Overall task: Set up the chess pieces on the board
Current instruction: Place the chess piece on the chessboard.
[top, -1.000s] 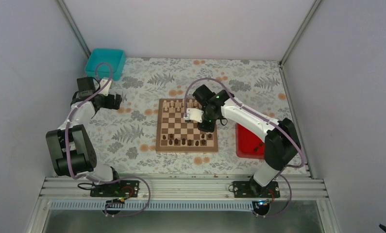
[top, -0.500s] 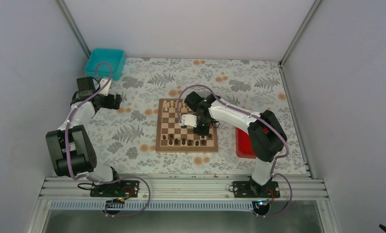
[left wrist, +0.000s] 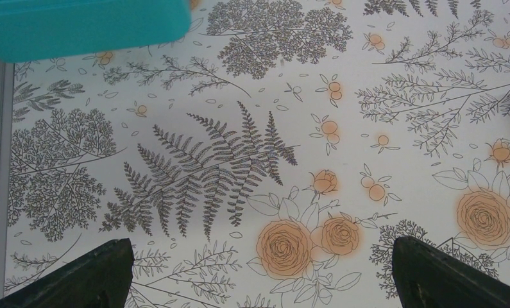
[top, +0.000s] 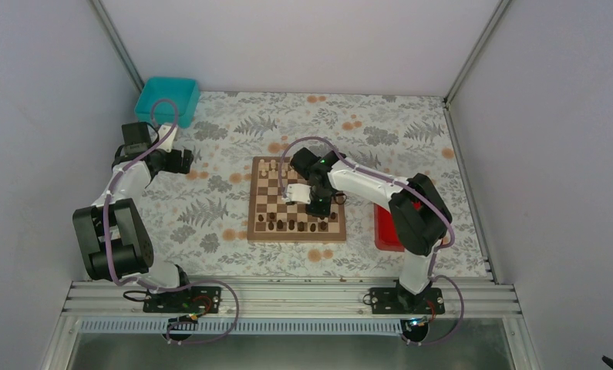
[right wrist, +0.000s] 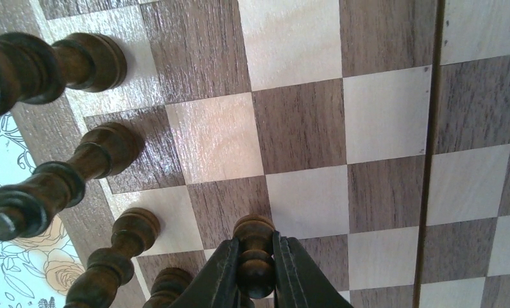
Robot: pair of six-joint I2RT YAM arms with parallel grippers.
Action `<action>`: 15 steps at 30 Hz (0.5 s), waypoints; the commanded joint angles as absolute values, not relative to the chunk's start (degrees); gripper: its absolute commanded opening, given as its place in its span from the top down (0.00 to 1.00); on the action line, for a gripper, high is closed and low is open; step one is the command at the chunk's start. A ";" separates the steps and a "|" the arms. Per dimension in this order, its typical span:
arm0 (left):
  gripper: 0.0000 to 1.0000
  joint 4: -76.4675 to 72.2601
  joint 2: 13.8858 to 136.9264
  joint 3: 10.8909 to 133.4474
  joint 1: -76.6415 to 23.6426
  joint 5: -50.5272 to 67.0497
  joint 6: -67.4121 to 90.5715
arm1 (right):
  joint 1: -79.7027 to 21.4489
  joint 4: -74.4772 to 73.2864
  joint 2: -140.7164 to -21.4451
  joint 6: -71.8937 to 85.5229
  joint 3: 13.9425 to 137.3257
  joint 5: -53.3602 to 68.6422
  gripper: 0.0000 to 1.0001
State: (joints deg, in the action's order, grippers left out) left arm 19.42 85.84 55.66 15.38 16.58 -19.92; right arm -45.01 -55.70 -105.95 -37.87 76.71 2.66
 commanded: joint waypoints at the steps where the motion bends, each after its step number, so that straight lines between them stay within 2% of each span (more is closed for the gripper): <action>1: 0.00 19.69 84.58 56.78 15.73 17.59 -19.69 | -45.78 -54.96 -106.83 -37.60 78.23 3.16 0.85; 15: 0.00 19.56 84.77 56.69 15.73 17.58 -19.64 | -46.00 -54.90 -107.92 -37.89 77.82 4.70 0.85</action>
State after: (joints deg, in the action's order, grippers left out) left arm 19.42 85.84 55.66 15.38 16.58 -19.92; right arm -45.12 -55.22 -106.45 -37.87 76.79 3.18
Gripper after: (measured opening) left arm 0.999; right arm 0.149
